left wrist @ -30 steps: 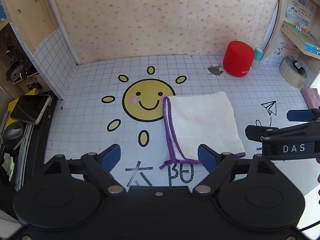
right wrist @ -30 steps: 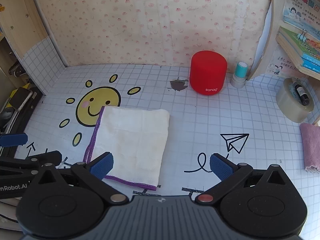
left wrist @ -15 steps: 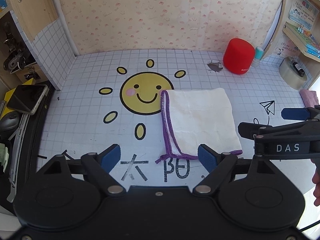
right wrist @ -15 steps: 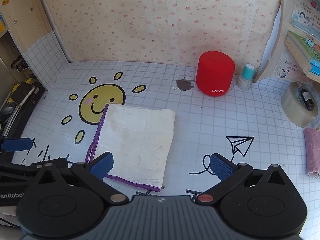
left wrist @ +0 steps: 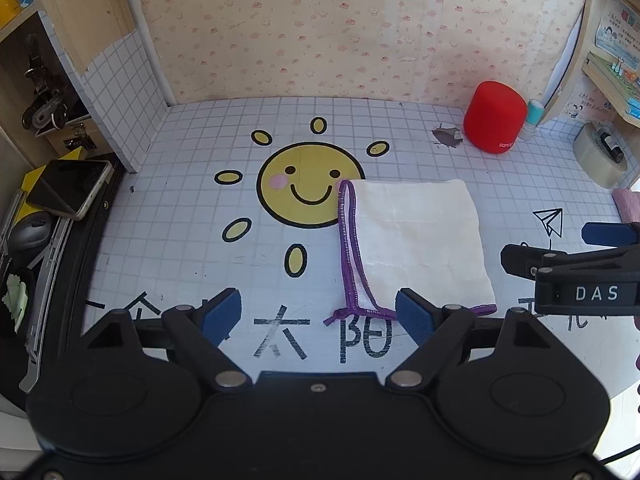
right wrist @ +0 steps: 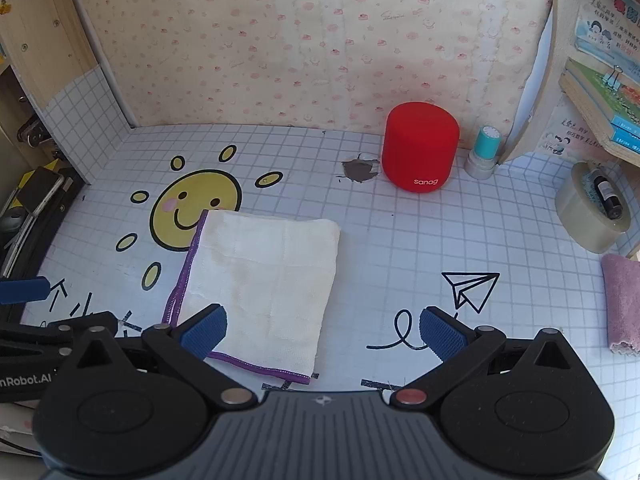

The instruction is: Fold towel

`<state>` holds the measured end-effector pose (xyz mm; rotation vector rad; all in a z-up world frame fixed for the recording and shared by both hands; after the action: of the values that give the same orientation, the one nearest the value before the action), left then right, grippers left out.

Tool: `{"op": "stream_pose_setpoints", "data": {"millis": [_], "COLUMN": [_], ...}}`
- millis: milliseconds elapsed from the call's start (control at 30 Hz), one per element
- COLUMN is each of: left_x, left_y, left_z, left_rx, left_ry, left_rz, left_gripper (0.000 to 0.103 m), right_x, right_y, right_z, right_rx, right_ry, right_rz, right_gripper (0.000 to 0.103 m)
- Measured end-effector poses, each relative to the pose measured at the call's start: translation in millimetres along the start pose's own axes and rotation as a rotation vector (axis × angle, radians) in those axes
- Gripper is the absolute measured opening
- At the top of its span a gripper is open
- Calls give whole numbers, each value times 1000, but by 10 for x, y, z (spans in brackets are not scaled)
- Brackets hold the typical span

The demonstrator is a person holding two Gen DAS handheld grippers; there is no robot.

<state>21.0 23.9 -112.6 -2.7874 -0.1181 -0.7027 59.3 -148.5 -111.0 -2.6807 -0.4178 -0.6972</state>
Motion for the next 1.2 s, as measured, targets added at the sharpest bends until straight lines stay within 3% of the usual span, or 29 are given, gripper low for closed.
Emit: {"op": "stream_pose_setpoints", "data": {"millis": [67, 533, 833, 1200], "left_x": [-4, -9, 21, -21], "left_y": [-4, 40, -9, 40], "left_z": [9, -95, -167, -146], "left_rx": [20, -22, 16, 6], "left_ry": [-2, 5, -14, 22], "left_rz": [9, 11, -31, 38], "left_gripper": [85, 85, 85, 85], "right_x": [0, -47, -87, -111], "right_y": [-1, 31, 32, 11], "right_z": [-2, -49, -81, -76], "right_rx": [-1, -6, -6, -11], "right_ry": [1, 4, 7, 0], "right_rz": [-1, 3, 0, -5], "right_gripper": [103, 103, 103, 103]}}
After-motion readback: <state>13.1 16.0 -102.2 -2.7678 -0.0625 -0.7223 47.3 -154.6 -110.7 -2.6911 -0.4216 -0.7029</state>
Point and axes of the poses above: each gripper's, at about its wrist camera, not at the fingertips, and z roughly the way its jaws point, y to its right, x to its top, the point moved 8 cm from there along z, roughly the way its jaws point, and after that the axes turned 14 degrees about x, right-handed, at the moved point
